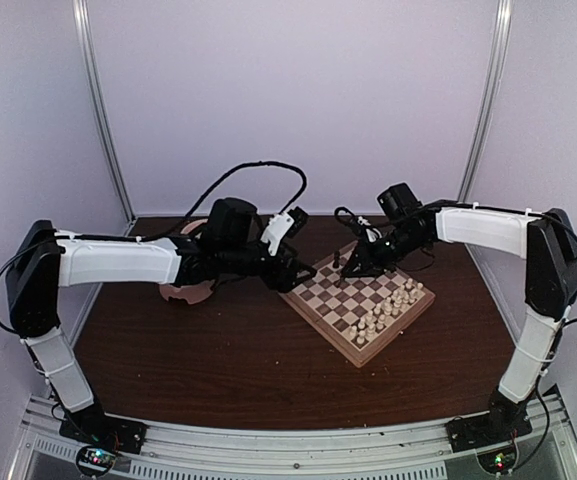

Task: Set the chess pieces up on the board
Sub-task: Place the bishop on f8.

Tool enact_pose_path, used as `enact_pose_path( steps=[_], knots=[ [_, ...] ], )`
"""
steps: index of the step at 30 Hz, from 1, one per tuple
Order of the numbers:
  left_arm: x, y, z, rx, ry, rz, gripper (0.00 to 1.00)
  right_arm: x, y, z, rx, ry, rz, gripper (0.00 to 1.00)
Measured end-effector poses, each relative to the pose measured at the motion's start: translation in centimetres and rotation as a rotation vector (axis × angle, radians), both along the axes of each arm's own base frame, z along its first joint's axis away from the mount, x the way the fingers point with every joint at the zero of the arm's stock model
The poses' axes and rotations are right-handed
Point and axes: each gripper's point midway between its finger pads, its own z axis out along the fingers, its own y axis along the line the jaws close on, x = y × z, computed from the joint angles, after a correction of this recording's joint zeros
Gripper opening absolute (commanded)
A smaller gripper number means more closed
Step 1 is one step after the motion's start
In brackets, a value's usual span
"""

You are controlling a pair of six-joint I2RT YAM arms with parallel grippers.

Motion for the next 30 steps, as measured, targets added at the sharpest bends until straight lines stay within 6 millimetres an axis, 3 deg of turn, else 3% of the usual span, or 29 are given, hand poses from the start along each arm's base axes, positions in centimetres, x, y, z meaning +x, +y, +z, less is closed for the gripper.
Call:
enact_pose_path(
  steps=[4, 13, 26, 30],
  knots=[
    [-0.3, 1.2, 1.9, -0.011, -0.036, 0.027, 0.93, 0.3, -1.0, 0.2, -0.062, -0.040, -0.015, 0.04],
    [-0.3, 3.9, 3.6, 0.016, -0.081, 0.121, 0.97, 1.1, -2.9, 2.0, -0.156, -0.129, -0.064, 0.04],
    [1.2, 9.1, 3.6, 0.151, -0.062, 0.346, 0.98, 6.0, -4.3, 7.8, -0.271, -0.364, -0.150, 0.05],
    [2.0, 11.5, 3.6, 0.174, -0.037, 0.418, 0.98, 8.0, -4.0, 8.1, -0.308, -0.407, -0.165, 0.05]
  ],
)
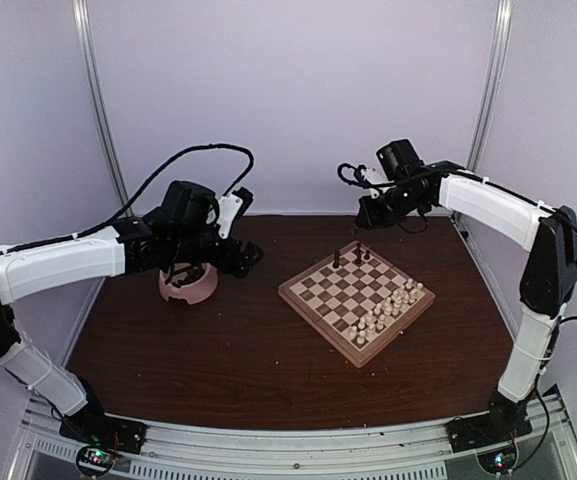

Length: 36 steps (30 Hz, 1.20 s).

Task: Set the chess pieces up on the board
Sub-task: Place the bishop on f8.

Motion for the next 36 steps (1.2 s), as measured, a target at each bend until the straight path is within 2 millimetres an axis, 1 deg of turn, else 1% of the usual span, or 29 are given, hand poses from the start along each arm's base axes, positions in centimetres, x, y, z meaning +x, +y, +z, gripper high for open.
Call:
enact_pose_path(
  steps=[4, 7, 10, 13, 18, 21, 29, 31, 36],
  knots=[
    [0.6, 1.9, 0.1, 0.020, 0.006, 0.061, 0.98, 1.7, 0.2, -1.8, -0.049, 0.006, -0.017, 0.05],
    [0.6, 2.8, 0.4, 0.031, 0.005, 0.094, 0.98, 2.9, 0.4, -3.5, -0.082, 0.021, -0.022, 0.05],
    [0.7, 3.5, 0.6, 0.033, 0.004, 0.124, 0.98, 4.1, 0.6, -4.6, -0.108, 0.021, -0.027, 0.05],
    [1.0, 4.4, 0.6, 0.037, 0.007, 0.161, 0.98, 4.9, 0.8, -5.0, -0.122, 0.016, -0.029, 0.05],
    [1.5, 5.9, 0.0, 0.065, 0.012, 0.236, 0.98, 6.0, 1.0, -5.2, -0.139, 0.000, -0.028, 0.05],
    [1.6, 6.3, -0.1, 0.075, 0.012, 0.256, 0.98, 6.5, 1.2, -5.8, -0.148, 0.000, -0.029, 0.05],
    [1.7, 6.6, 0.0, 0.082, 0.004, 0.275, 0.98, 7.2, 1.4, -8.3, -0.181, 0.032, -0.022, 0.05],
    [1.7, 6.6, 0.0, 0.081, 0.004, 0.274, 0.98, 7.1, 1.4, -9.0, -0.191, 0.043, -0.016, 0.05],
    [1.7, 6.6, 0.0, 0.081, 0.005, 0.273, 0.98, 7.1, 1.3, -10.1, -0.205, 0.061, -0.011, 0.06]
  ],
)
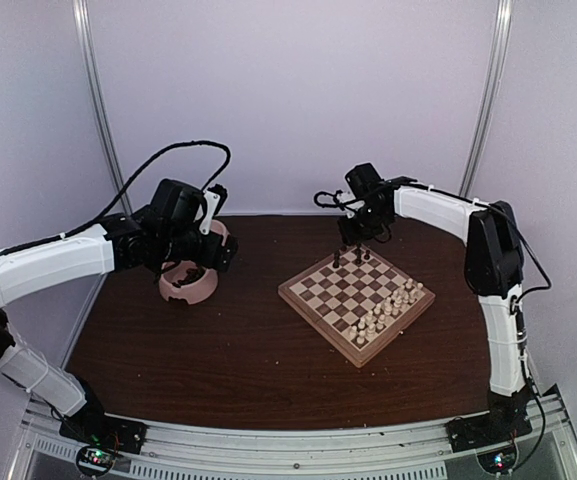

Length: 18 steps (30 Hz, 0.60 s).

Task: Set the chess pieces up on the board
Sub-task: Place the bishop on f8.

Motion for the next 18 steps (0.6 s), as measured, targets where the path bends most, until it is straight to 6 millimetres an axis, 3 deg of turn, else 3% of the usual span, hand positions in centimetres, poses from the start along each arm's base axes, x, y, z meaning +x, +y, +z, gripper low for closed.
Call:
enact_pose_path(
  steps=[18],
  knots=[
    [-0.2, 0.0, -0.5, 0.009, 0.009, -0.006, 0.98, -0.2, -0.1, -2.7, -0.030, 0.056, 0.000, 0.08]
  ],
)
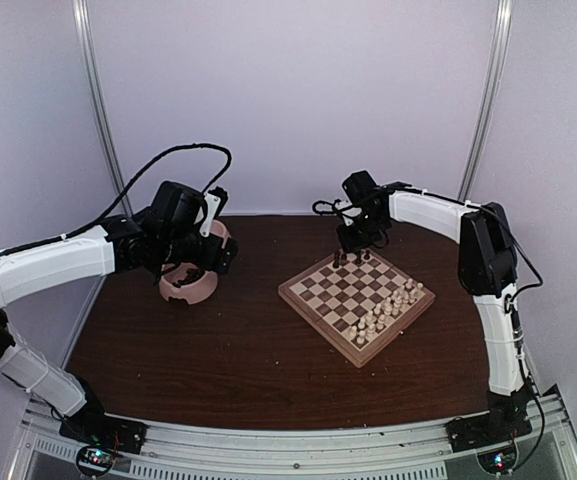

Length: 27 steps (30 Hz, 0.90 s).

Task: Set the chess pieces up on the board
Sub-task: Place the bishop on f8.

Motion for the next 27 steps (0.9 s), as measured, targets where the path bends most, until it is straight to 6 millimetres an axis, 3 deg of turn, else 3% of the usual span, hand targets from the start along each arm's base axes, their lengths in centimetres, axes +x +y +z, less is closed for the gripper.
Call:
enact_pose_path(
  steps=[19, 27],
  knots=[
    [0.01, -0.01, -0.01, 0.002, -0.001, -0.002, 0.97, -0.05, 0.09, -0.38, -0.001, 0.013, 0.003, 0.10],
    [0.01, -0.01, -0.02, 0.002, -0.001, -0.002, 0.98, 0.12, 0.29, -0.81, 0.001, 0.019, 0.006, 0.22]
  ],
)
